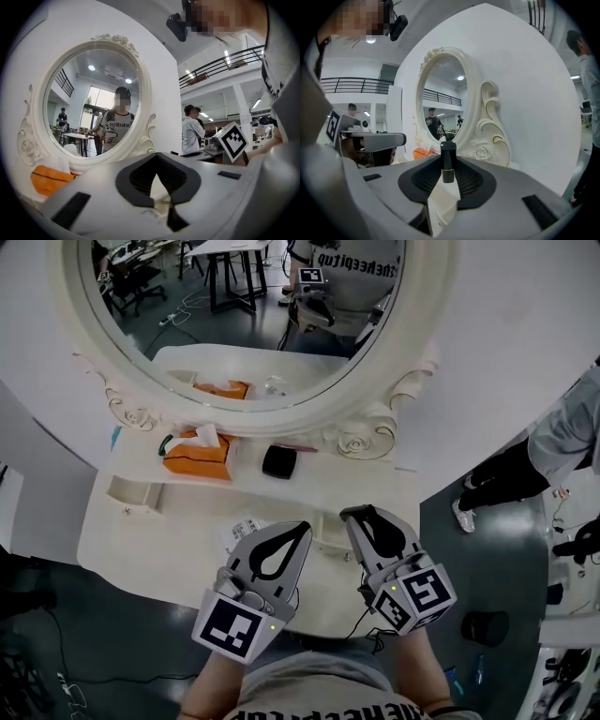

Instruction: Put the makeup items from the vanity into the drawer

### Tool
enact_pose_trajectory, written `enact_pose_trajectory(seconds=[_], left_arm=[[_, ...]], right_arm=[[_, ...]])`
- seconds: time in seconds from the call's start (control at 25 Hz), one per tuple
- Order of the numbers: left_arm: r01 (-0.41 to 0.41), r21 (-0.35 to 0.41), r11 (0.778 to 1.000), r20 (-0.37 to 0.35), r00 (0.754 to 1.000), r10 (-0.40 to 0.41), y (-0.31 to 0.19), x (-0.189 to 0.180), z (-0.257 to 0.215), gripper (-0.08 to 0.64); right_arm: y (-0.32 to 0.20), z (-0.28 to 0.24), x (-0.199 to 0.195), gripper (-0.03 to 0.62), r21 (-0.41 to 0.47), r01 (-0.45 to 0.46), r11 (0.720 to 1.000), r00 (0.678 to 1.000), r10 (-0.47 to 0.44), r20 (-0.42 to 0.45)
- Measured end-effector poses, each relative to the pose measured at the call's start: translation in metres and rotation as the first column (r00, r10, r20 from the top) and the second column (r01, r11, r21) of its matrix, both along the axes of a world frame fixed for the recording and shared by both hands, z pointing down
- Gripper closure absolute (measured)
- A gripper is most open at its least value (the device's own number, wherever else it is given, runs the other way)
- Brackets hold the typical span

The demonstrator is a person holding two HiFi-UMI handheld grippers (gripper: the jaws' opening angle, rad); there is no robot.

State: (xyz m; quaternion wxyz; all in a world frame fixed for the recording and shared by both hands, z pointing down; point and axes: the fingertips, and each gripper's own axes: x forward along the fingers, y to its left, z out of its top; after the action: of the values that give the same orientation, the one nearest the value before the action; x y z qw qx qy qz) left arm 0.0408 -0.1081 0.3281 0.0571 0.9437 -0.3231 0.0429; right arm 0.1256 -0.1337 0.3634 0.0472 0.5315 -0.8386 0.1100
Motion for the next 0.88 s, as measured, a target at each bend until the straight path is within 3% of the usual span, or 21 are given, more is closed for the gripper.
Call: enact_pose_trajectory(seconds=[0.52,0.88], left_arm=[[0.09,-0.033,0.995,0.021,0.996,-0.089,0.0,0.002,0.013,0.552],[0.103,-0.042,0.994,0.028,0.994,-0.101,0.003,0.007,0.018,0.552]], right_arm=[[-0.007,0.052,0.004,0.479,-0.117,0.08,0.99,0.996,-0.083,-0.021],[-0.002,0.081,0.009,0.479,-0.192,0.092,0.977,0.994,-0.101,-0.038]])
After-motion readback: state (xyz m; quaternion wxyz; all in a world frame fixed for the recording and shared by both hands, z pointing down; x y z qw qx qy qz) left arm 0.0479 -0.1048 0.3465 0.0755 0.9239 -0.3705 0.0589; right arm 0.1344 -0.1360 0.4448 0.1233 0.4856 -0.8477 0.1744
